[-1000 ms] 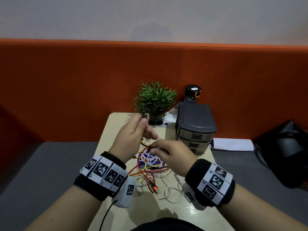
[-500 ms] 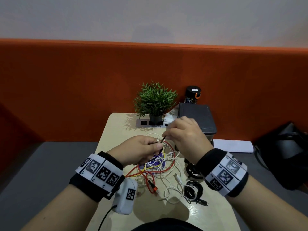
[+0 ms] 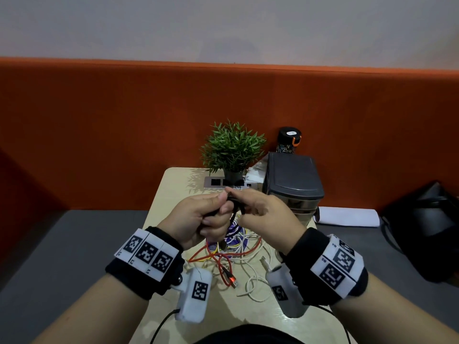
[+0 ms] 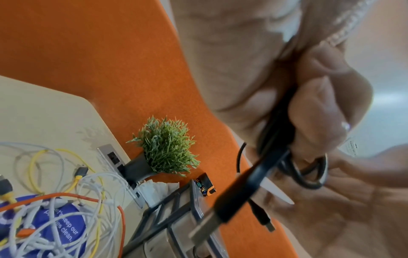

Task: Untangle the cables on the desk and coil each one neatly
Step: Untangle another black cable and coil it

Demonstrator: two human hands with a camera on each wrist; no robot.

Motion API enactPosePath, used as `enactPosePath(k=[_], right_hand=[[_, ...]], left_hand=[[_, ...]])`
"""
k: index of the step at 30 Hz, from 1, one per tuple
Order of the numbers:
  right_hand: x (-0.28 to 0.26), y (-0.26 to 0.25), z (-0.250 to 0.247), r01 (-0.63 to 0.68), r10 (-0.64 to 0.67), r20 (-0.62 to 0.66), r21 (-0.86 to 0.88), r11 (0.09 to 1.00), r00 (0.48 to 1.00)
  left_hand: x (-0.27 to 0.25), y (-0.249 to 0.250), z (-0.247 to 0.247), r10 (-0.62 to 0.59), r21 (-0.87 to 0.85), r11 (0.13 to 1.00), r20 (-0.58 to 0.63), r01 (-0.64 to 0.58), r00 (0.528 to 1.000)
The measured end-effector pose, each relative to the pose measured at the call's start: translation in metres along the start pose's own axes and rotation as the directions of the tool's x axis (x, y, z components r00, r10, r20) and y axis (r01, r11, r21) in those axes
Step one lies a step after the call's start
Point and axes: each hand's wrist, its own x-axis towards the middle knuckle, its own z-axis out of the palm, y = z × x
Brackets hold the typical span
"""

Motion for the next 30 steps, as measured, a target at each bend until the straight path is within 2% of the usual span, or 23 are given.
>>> enactPosePath(k=[6, 9, 11, 13, 16, 18, 21, 26, 29, 30], right_hand=[[-0.004, -0.001, 0.009, -0.070, 0.074, -0.125, 0.039, 0.997, 0.989], [-0.006, -0.003, 0.011, -0.089, 0.109, -0.135, 0.142, 0.986, 0.985], [-0.005, -0.001, 0.012, -0.098, 0.129, -0.165, 0.184, 0.978, 0.978], [-0.004, 0.006, 0.013, -0.110, 0.145, -0.215, 0.169, 0.980, 0.966], [-0.002, 0.013, 0.014, -0.112, 0.146, -0.212, 0.162, 0.980, 0.966], [-0.002, 0.013, 0.014, -0.095, 0.124, -0.187, 0.154, 0.983, 0.974], [-0.002, 0.016, 0.015, -0.087, 0.113, -0.219, 0.126, 0.988, 0.969], [0.000, 0.023, 0.015, -0.113, 0.127, -0.203, 0.079, 0.990, 0.971], [-0.002, 0.020, 0.015, -0.046, 0.063, -0.148, 0.114, 0.992, 0.987], [-0.003, 0.019, 0.015, -0.025, 0.046, -0.136, 0.152, 0.988, 0.990]], left_hand=[[-0.001, -0.005, -0.001, -0.001, 0.049, 0.999, -0.021, 0.002, 1.000], [-0.001, -0.008, 0.002, 0.026, 0.131, 0.991, -0.116, -0.011, 0.993], [-0.001, -0.009, 0.003, 0.065, 0.265, 0.964, -0.178, -0.015, 0.982], [0.000, -0.008, 0.004, 0.131, 0.465, 0.885, -0.213, -0.017, 0.968], [0.000, -0.006, 0.005, 0.241, 0.729, 0.684, -0.224, -0.001, 0.944], [-0.001, -0.005, 0.008, 0.264, 0.762, 0.647, -0.217, -0.006, 0.940], [-0.001, -0.004, 0.012, 0.270, 0.798, 0.602, -0.213, 0.008, 0.939], [0.005, -0.008, 0.012, 0.286, 0.936, 0.347, -0.173, 0.067, 0.943], [0.006, -0.009, 0.013, 0.322, 0.980, 0.176, -0.151, 0.097, 0.935], [0.005, -0.009, 0.012, 0.336, 0.984, 0.150, -0.144, 0.098, 0.931]])
